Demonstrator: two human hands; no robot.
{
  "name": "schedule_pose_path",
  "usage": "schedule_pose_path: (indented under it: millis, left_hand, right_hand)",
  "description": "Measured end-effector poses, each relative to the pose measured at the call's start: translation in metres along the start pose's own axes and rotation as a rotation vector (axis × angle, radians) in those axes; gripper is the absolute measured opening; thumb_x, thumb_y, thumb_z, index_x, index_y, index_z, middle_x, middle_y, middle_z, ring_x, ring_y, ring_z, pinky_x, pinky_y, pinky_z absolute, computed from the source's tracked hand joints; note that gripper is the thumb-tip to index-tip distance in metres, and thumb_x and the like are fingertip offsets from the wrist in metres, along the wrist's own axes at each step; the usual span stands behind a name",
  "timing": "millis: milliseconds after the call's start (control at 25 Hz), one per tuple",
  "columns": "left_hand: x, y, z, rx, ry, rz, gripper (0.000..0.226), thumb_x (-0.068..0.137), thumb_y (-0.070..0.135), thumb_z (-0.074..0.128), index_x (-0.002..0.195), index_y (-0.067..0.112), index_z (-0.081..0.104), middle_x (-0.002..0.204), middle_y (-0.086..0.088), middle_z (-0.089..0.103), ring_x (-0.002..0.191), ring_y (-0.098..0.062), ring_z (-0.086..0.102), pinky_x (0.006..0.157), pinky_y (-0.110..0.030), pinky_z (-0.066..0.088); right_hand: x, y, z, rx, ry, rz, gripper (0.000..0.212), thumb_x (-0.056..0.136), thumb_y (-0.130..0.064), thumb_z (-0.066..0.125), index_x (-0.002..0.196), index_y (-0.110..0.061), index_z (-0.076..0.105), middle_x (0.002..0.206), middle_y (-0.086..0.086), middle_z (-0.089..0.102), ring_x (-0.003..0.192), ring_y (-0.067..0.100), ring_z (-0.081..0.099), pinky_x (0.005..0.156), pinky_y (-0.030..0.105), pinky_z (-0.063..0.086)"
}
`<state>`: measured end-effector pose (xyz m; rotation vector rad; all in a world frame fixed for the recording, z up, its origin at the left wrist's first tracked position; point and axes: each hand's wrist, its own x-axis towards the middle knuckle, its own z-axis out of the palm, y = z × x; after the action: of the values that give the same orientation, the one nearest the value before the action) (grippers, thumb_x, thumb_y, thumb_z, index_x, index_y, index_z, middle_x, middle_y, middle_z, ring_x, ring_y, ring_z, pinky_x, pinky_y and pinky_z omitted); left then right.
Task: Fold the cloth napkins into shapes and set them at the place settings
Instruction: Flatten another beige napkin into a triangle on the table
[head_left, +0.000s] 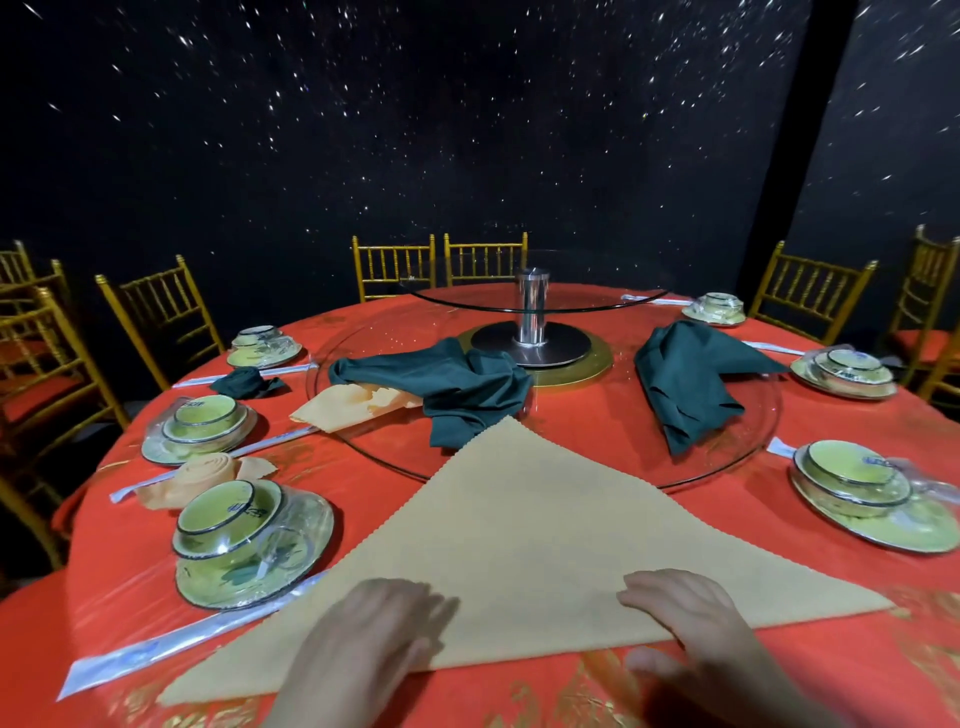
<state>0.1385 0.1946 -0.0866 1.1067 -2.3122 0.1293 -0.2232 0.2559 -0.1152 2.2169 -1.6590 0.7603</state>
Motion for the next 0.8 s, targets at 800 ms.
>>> schedule_pose_path:
  millis: [800]
  left_hand:
    - [-0.033, 0.050, 0.021, -0.098, -0.250, 0.146, 0.038, 0.092, 0.062, 0.026, 0.098, 0.047, 0.061, 0.105, 0.026, 0.065, 0.092, -0.002, 0.066, 0.081, -0.018, 0.048]
  right_hand:
    - [-0.060, -0.011, -0.030, -0.078, -0.187, -0.018, 0.037, 0.099, -0.055, 0.013, 0.126, -0.052, 0.038, 0.122, -0.025, 0.047, 0.110, -0.005, 0.044, 0.098, 0.012, 0.019]
